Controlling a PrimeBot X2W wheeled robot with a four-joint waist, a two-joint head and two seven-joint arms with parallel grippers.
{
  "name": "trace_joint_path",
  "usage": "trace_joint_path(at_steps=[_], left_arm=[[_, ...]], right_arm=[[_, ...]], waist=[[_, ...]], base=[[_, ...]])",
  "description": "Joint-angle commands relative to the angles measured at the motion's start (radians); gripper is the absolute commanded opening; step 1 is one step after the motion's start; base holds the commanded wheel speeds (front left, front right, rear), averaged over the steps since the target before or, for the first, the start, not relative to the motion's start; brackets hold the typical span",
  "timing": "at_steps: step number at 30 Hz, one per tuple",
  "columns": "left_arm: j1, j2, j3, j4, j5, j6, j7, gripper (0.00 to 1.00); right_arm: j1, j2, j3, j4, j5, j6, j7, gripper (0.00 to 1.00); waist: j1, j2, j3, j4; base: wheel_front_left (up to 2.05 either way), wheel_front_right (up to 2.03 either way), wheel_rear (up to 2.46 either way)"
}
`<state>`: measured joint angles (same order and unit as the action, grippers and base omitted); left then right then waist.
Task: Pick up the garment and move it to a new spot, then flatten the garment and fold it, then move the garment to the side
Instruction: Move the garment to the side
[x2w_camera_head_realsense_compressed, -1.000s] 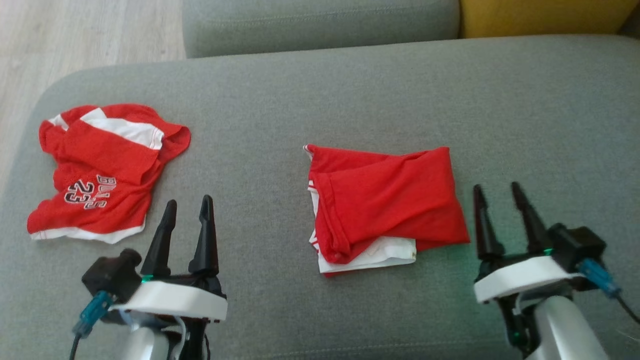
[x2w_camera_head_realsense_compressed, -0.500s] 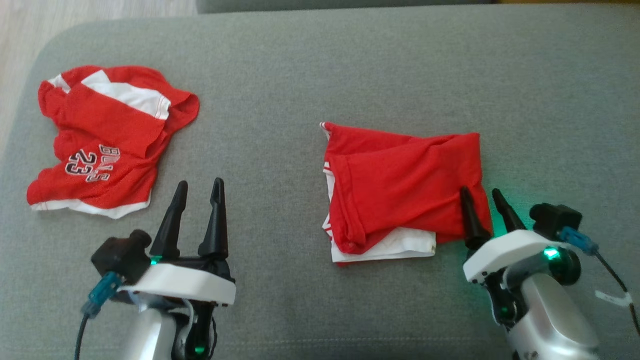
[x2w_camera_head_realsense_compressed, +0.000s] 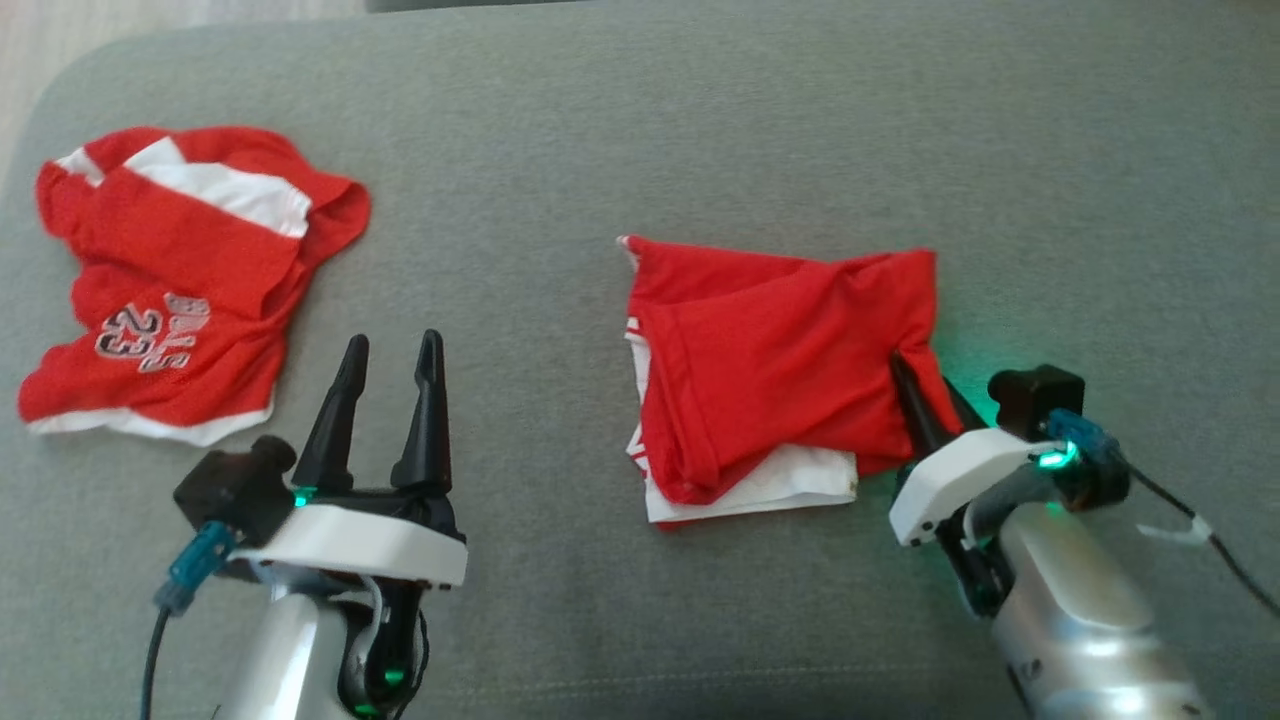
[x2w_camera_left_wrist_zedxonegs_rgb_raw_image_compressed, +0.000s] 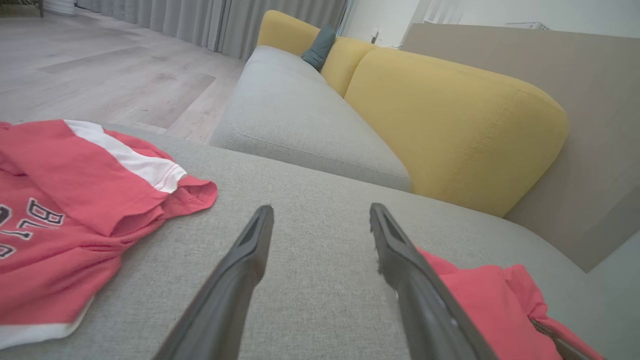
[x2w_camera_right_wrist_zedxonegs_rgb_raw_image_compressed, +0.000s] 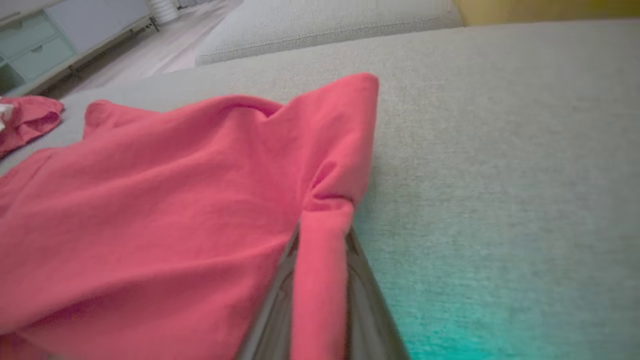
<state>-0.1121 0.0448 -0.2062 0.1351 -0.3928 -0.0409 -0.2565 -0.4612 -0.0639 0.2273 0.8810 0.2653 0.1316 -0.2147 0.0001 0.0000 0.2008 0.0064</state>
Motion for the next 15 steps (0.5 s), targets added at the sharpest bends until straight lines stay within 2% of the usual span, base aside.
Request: trace_joint_path(at_steps=[1, 4, 8, 15], left_arm=[[-0.033, 0.005, 0.040, -0.028, 0.007, -0.004, -0.005, 1.00], [-0.033, 0.005, 0.038, -0.027, 0.011, -0.009, -0.005, 1.00], [-0.047, 0.005, 0.033, -0.028, 0.017, -0.012, -0.005, 1.00], [-0.080, 0.005, 0.020, -0.025, 0.025, -0.018, -0.005, 1.00]], right_arm=[[-0.037, -0.019, 0.030, -0.023, -0.034, -0.001, -0.022, 0.00], [-0.065, -0.077, 0.045, -0.044, -0.096, -0.001, -0.033, 0.00], [-0.104, -0.191, 0.077, -0.069, -0.138, -0.001, -0.027, 0.00], [-0.169, -0.418, 0.086, -0.077, -0.103, -0.001, 0.011, 0.00]], waist=[[-0.0001, 0.0000, -0.006, -0.020], [-0.0001, 0.0000, -0.007, -0.049], [-0.0001, 0.0000, 0.004, -0.088], [-0.0001, 0.0000, 0.047, -0.135]], base=[[0.00, 0.00, 0.00], [0.00, 0.00, 0.00], [0.00, 0.00, 0.00], [0.00, 0.00, 0.00]])
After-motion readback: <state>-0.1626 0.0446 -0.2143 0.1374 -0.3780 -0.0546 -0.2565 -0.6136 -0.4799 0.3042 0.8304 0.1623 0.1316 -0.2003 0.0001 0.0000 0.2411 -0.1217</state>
